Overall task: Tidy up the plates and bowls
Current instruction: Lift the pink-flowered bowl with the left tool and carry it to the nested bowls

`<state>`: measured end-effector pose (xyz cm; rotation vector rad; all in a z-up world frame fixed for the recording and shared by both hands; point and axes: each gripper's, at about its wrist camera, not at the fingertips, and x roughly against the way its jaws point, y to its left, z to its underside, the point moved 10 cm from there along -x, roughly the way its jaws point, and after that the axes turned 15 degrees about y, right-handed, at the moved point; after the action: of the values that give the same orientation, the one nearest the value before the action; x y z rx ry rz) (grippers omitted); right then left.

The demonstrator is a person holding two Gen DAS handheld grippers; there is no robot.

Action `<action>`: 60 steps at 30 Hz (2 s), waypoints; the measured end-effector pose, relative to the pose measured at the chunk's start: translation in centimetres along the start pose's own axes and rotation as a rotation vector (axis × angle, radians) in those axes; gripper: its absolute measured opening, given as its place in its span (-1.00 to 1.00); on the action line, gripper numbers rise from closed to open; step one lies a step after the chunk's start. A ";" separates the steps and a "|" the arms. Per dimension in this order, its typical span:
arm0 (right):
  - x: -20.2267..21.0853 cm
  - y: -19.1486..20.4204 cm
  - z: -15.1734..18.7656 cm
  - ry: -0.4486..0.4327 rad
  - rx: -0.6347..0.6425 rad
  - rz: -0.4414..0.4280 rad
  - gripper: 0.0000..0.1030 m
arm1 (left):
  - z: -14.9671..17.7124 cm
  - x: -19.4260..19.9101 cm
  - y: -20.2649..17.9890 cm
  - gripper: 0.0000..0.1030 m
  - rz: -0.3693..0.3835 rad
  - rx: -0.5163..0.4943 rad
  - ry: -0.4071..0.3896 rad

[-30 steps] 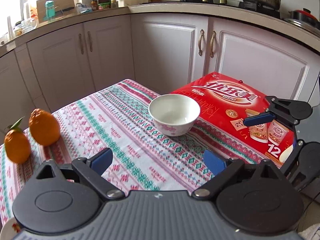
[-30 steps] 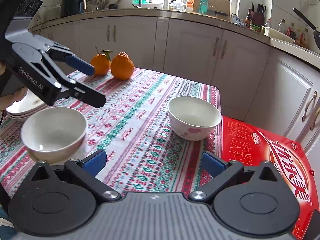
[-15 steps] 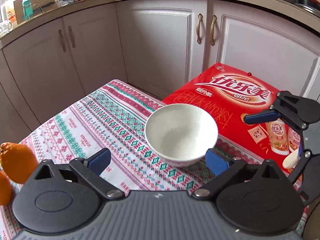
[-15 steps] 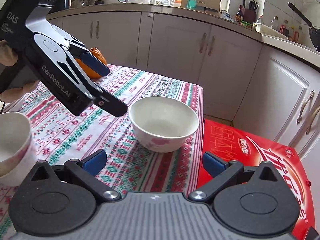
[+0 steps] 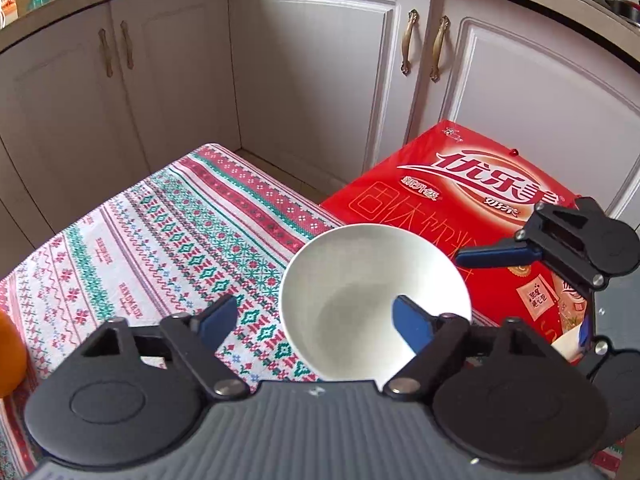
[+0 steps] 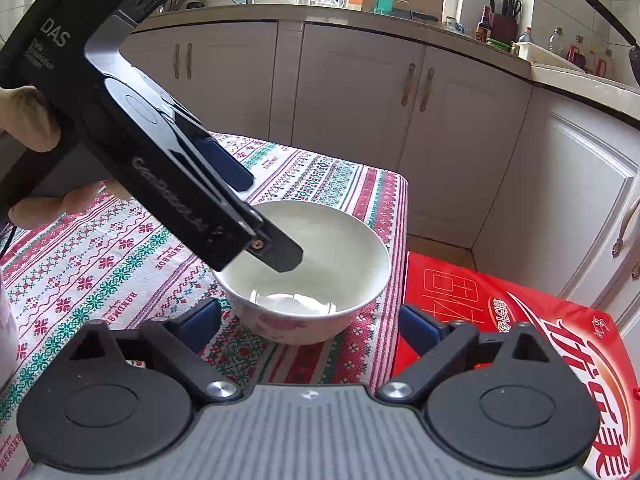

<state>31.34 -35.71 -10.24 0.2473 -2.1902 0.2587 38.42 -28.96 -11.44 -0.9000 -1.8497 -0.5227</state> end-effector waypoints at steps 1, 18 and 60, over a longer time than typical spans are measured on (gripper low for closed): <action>-0.1 0.0 -0.1 -0.001 -0.001 -0.003 0.77 | -0.1 -0.2 0.0 0.50 0.003 0.002 0.001; -0.1 0.1 -0.2 -0.006 0.024 -0.041 0.62 | -0.6 -1.6 -0.6 0.10 0.054 -0.024 0.036; 2.2 1.5 -0.5 0.004 0.013 -0.095 0.66 | 0.6 0.9 -2.0 0.08 0.077 -0.070 0.031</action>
<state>30.03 -34.32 -8.38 0.3572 -2.1667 0.2198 36.30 -29.43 -10.81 -1.0001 -1.7704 -0.5532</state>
